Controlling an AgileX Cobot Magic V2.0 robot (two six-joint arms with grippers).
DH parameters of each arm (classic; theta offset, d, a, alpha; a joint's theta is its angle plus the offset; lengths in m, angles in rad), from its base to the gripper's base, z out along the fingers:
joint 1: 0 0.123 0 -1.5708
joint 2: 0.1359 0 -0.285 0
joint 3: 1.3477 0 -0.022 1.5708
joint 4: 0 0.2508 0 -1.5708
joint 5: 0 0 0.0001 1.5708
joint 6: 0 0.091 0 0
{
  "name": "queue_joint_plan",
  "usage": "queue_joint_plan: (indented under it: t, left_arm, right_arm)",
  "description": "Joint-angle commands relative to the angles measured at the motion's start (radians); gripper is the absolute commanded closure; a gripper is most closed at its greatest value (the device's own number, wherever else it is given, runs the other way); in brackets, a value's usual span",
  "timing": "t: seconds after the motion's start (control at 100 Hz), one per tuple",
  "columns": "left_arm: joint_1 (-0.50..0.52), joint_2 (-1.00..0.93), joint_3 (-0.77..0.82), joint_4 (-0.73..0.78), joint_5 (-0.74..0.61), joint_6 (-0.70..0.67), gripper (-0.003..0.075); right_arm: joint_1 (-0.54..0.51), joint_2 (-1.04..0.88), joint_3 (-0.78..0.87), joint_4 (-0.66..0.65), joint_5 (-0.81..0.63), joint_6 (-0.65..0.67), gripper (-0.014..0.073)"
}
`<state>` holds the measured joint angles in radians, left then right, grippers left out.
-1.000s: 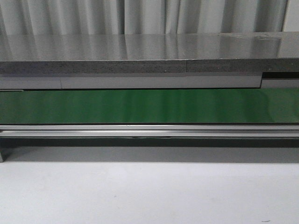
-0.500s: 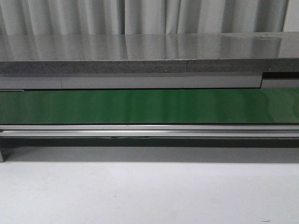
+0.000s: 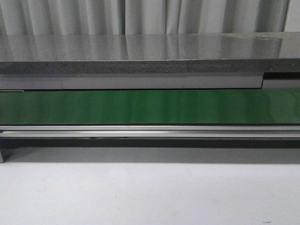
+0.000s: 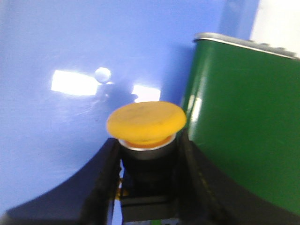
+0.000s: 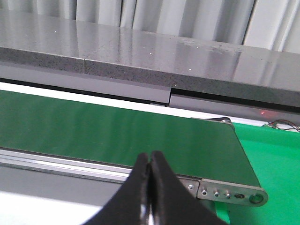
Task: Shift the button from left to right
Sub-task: 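Lift the button and place it on the conveyor belt, open left gripper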
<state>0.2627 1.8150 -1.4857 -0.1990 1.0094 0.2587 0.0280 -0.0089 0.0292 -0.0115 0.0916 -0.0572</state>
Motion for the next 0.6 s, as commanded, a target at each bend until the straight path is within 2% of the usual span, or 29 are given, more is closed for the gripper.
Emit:
queue_joint_plan:
  t: [0.0, 0.29, 0.49, 0.59]
  left_arm:
    - [-0.045, -0.052, -0.041, -0.049, 0.003, 0.023, 0.0715]
    - [-0.191, -0.018, -0.041, -0.020, -0.001, 0.039, 0.0715]
    - [-0.230, 0.016, -0.041, -0.004, 0.007, 0.039, 0.0710]
    - [-0.237, 0.020, -0.041, -0.004, 0.010, 0.039, 0.0650]
  right_arm:
    - [-0.005, -0.017, 0.001, -0.011, -0.081, -0.001, 0.0662]
    - [-0.005, -0.017, 0.001, -0.011, -0.081, -0.001, 0.0662]
    - [-0.005, -0.017, 0.001, -0.011, -0.081, -0.001, 0.0662]
    - [-0.005, -0.017, 0.001, -0.011, -0.081, -0.001, 0.0662]
